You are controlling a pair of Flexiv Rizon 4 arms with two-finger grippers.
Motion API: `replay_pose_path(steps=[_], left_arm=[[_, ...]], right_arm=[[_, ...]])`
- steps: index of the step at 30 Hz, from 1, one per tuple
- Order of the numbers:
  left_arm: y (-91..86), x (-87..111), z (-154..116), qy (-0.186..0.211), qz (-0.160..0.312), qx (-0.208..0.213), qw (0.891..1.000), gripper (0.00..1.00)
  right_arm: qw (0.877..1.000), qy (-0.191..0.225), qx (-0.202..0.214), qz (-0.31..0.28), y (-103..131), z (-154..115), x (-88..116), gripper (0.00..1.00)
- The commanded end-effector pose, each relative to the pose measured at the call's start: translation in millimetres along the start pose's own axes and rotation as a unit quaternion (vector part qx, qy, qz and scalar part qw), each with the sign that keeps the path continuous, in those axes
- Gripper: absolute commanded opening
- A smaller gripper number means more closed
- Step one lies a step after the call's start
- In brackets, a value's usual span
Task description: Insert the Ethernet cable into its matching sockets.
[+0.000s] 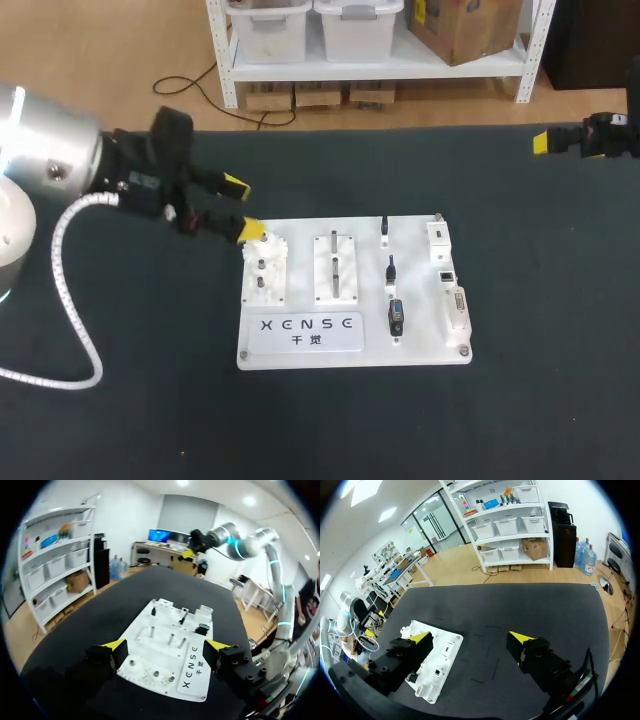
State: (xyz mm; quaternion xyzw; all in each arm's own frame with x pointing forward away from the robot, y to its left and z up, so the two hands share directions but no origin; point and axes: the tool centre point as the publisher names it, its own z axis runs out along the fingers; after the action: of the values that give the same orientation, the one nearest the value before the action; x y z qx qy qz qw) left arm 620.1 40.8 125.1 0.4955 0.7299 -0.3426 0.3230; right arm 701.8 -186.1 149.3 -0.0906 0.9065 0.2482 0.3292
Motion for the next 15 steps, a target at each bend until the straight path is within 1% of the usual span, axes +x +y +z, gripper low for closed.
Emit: replay_pose_path(steps=[1,6,11,15], left_arm=[[-3.1,9.4,6.9,-0.056,0.160,0.136,0.976,1.00],[-11.1,20.8,14.7,-0.057,0.162,0.128,0.977,1.00],[-16.0,29.9,19.7,-0.059,0.141,0.112,0.982,1.00],[-18.6,37.9,22.3,-0.071,0.122,0.093,0.986,1.00]], right_arm=[[1.000,0.000,0.000,0.000,0.1,-0.3,0.1,1.00],[1.000,0.000,0.000,0.000,0.1,-0.3,0.1,1.00],[1.000,0.000,0.000,0.000,0.1,-0.3,0.1,1.00],[1.000,0.000,0.000,0.000,0.1,-0.3,0.1,1.00]])
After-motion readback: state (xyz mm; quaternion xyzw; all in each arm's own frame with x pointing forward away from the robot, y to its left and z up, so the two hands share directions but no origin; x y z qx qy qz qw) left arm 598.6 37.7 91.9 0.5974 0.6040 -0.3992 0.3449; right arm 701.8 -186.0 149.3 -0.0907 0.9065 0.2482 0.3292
